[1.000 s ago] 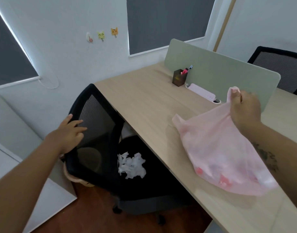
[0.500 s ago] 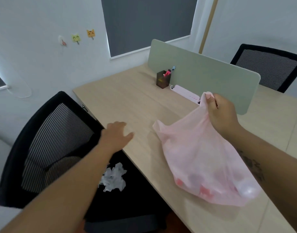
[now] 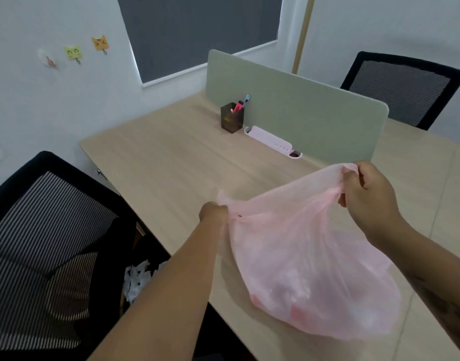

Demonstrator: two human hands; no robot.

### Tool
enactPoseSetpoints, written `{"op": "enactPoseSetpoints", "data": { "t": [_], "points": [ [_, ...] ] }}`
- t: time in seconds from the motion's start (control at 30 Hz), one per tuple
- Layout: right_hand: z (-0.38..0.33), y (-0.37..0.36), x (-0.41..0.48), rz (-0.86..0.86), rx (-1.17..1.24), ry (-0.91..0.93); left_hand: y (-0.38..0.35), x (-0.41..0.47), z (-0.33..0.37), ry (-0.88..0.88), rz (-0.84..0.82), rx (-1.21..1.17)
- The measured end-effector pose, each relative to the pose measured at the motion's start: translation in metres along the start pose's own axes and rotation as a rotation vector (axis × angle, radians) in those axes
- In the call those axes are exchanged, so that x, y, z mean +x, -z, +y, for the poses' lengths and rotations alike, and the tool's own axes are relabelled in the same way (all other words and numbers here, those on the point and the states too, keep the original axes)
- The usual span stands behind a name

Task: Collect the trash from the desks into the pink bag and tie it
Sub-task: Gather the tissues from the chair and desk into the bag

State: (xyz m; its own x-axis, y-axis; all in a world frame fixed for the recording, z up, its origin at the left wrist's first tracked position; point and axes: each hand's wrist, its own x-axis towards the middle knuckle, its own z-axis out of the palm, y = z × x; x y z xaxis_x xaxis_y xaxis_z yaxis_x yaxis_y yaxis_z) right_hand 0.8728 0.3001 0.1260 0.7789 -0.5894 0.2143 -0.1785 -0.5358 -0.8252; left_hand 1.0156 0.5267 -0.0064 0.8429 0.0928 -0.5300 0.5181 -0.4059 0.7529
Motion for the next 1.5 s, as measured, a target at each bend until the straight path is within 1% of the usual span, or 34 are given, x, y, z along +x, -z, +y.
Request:
{"op": "enactPoseSetpoints", "data": {
  "t": [0.1,0.17,0.27,0.33,0.4,0.47,0.57,0.6,0.67,0.7,0.77,0.83,0.9,0.97,1.03,1.1,1.17,1.23,1.27,1.33,1.4,1.47,1.5],
  "points": [
    [-0.011,0.002,0.014,0.082,0.094,-0.134,0.011,0.006,0.025,-0.004,-0.01,-0.324],
    [-0.027,0.004,0.025,0.18,0.142,-0.194,0.024,0.01,0.049,-0.041,-0.04,-0.413],
    [-0.052,0.013,0.045,0.328,0.216,-0.234,0.05,0.015,0.096,-0.126,-0.043,-0.495],
    [-0.072,0.024,0.056,0.405,0.273,-0.247,0.067,0.018,0.129,-0.192,-0.009,-0.505],
    [-0.092,0.034,0.062,0.465,0.311,-0.256,0.083,0.019,0.159,-0.295,0.031,-0.493],
    [-0.105,0.041,0.062,0.511,0.327,-0.268,0.098,0.016,0.185,-0.355,-0.014,-0.528],
    [-0.112,0.042,0.052,0.54,0.345,-0.282,0.121,0.009,0.202,-0.37,-0.109,-0.532],
    [-0.11,0.04,0.047,0.513,0.33,-0.277,0.127,0.004,0.2,-0.39,-0.14,-0.523],
    [-0.102,0.033,0.037,0.393,0.245,-0.235,0.139,-0.011,0.185,-0.493,-0.244,-0.432],
    [-0.095,0.029,0.03,0.304,0.137,-0.188,0.145,-0.019,0.174,-0.55,-0.308,-0.337],
    [-0.078,0.022,0.017,0.122,-0.202,-0.1,0.157,-0.023,0.149,-0.638,-0.395,-0.092],
    [-0.061,0.016,0.006,-0.064,-0.503,-0.084,0.165,-0.012,0.127,-0.656,-0.355,0.161],
    [-0.049,0.012,-0.005,-0.222,-0.594,-0.137,0.166,0.0,0.112,-0.641,-0.289,0.271],
    [-0.042,0.007,-0.012,-0.307,-0.626,-0.179,0.164,0.006,0.104,-0.626,-0.229,0.259],
    [-0.038,0.003,-0.017,-0.321,-0.661,-0.187,0.159,0.009,0.1,-0.634,-0.169,0.253],
    [-0.04,-0.002,-0.017,-0.281,-0.661,-0.173,0.154,0.013,0.1,-0.622,-0.052,0.236],
    [-0.047,-0.005,-0.013,-0.215,-0.532,-0.184,0.151,0.013,0.104,-0.58,0.078,0.165],
    [-0.058,-0.004,-0.006,-0.171,-0.321,-0.207,0.146,0.009,0.111,-0.52,0.156,0.008],
    [-0.063,-0.003,-0.003,-0.173,-0.246,-0.219,0.144,0.006,0.116,-0.488,0.183,-0.084],
    [-0.07,-0.001,0.003,-0.201,-0.171,-0.267,0.139,-0.002,0.129,-0.437,0.231,-0.249],
    [-0.073,-0.002,0.008,-0.248,-0.228,-0.283,0.132,-0.013,0.144,-0.448,0.225,-0.342],
    [-0.077,-0.008,0.015,-0.254,-0.452,-0.185,0.122,-0.03,0.158,-0.553,0.168,-0.269],
    [-0.079,-0.015,0.018,-0.224,-0.561,-0.112,0.118,-0.039,0.162,-0.62,0.116,-0.21]
  ]
}}
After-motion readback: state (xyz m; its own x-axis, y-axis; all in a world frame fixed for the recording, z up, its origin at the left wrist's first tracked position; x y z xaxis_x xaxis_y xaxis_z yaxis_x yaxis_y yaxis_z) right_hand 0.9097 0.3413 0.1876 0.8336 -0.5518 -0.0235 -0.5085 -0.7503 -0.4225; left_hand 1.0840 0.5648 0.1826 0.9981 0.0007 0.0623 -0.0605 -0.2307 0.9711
